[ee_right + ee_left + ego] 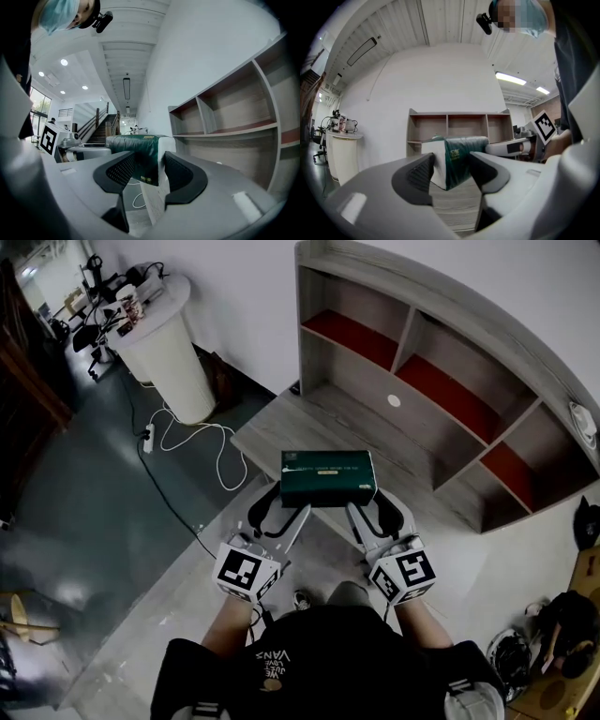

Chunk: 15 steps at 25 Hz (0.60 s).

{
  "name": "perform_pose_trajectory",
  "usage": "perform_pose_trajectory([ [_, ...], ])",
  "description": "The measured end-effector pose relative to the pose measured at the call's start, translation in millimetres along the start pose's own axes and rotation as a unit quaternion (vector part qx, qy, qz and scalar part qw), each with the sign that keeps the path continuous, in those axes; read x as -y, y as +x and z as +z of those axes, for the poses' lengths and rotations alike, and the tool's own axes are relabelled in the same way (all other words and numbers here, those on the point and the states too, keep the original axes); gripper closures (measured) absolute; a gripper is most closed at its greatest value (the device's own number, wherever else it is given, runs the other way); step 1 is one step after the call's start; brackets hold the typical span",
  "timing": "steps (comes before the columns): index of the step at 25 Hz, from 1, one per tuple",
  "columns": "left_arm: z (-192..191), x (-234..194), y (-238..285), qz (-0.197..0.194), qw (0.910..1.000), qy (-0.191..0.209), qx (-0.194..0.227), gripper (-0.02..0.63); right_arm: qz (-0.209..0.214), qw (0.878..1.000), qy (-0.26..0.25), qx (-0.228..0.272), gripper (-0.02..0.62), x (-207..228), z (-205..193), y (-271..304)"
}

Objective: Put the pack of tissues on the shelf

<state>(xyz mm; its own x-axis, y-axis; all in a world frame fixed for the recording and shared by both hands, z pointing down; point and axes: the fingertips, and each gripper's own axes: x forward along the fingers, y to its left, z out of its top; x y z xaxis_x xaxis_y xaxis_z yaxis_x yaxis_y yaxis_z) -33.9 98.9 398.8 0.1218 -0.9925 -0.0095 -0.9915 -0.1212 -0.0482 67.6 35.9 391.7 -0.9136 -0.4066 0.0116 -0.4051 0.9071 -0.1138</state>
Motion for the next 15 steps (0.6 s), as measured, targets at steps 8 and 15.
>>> perform_pose_trajectory([
  [8, -0.3, -30.5, 46.2, -0.02, 0.9997, -0.005, 0.011, 0.344, -0.021, 1.0, -0.01, 0.001, 0.402, 31.2, 10.5, 38.7],
  [15, -0.3, -46.1, 78.4, -0.028, 0.9994, 0.0, 0.018, 0.344, -0.029, 0.999, -0.019, 0.011, 0.402, 56.2, 14.2, 61.2],
])
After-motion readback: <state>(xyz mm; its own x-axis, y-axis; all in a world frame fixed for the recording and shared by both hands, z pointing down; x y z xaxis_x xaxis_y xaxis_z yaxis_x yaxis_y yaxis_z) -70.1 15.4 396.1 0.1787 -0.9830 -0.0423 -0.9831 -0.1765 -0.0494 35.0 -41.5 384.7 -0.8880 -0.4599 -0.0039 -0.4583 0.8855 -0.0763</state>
